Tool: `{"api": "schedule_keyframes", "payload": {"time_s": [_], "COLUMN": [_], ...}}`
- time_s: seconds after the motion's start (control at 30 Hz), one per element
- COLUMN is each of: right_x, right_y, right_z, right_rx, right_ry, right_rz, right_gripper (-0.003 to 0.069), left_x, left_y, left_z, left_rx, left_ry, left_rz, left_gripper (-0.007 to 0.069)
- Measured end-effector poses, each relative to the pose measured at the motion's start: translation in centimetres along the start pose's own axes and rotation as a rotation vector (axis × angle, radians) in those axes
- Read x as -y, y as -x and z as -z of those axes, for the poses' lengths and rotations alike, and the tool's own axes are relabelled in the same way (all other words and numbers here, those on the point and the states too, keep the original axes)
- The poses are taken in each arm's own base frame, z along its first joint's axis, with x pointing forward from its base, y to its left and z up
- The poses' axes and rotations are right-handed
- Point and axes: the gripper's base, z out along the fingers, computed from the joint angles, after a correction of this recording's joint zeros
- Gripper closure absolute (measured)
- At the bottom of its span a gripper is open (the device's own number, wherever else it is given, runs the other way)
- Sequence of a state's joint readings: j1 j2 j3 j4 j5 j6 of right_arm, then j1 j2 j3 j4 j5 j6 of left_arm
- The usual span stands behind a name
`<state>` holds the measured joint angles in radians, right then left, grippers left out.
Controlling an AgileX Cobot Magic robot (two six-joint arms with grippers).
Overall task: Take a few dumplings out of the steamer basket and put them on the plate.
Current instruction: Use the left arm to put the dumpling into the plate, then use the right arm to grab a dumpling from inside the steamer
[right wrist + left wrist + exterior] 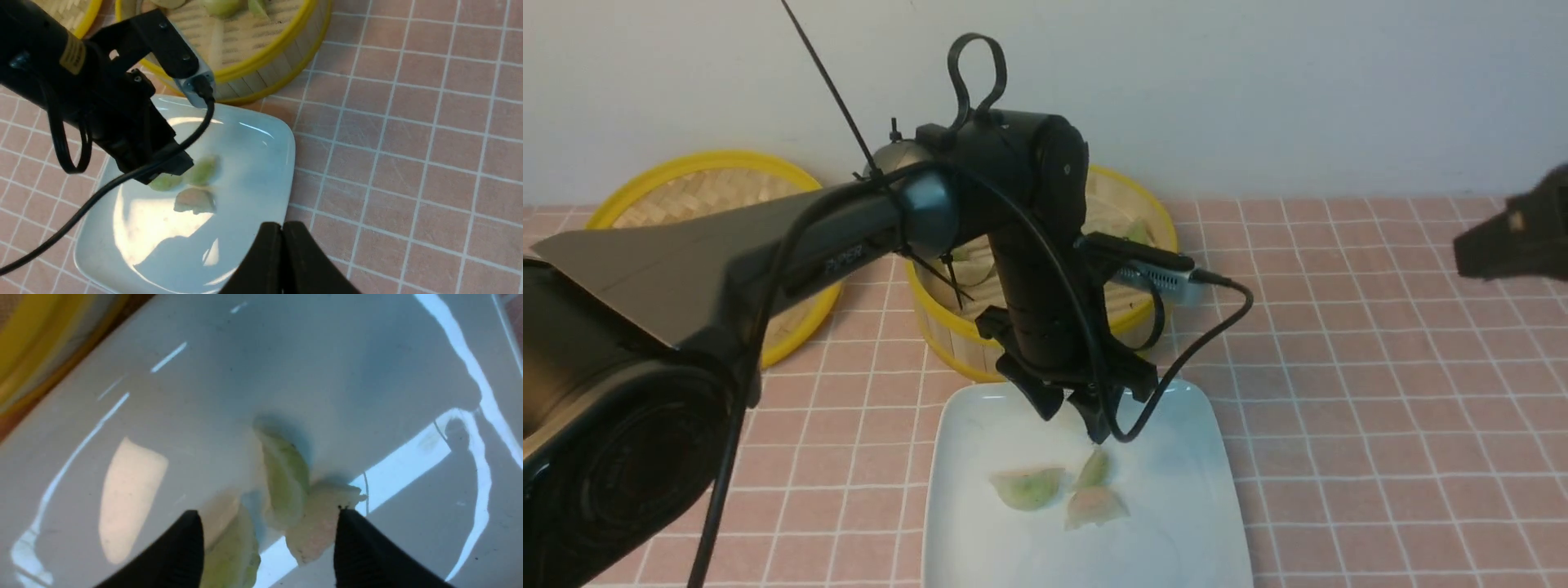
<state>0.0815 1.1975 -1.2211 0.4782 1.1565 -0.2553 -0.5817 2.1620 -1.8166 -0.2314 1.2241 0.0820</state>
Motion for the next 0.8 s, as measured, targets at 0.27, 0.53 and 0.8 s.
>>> {"api": "schedule_keyframes", "payload": {"time_s": [0.27,0.53,0.8], "right_x": [-2.5,-2.6,-2.9], "right_y": [7.1,10.7,10.5], "right_z": [-6.5,-16.4,-27.1], "right_rx": [-0.045,-0.066,-0.096], "right_ry": [0.097,0.059,0.058], "right_rz": [0.160,0.285,0.383], "right_gripper": [0.0671,0.0658,0.0508], "left_x": [0.7,1.5,2.2], "left_y": [-1.7,-10.0,-18.6], "left_z": [9.3,19.7,20.9], "left_rx": [0.206,0.420,0.436], "left_ry": [0.131,0.201,0.161], "left_rz": [-0.016,0.079,0.167], "left_gripper": [0.0580,0.0631,0.0631]}}
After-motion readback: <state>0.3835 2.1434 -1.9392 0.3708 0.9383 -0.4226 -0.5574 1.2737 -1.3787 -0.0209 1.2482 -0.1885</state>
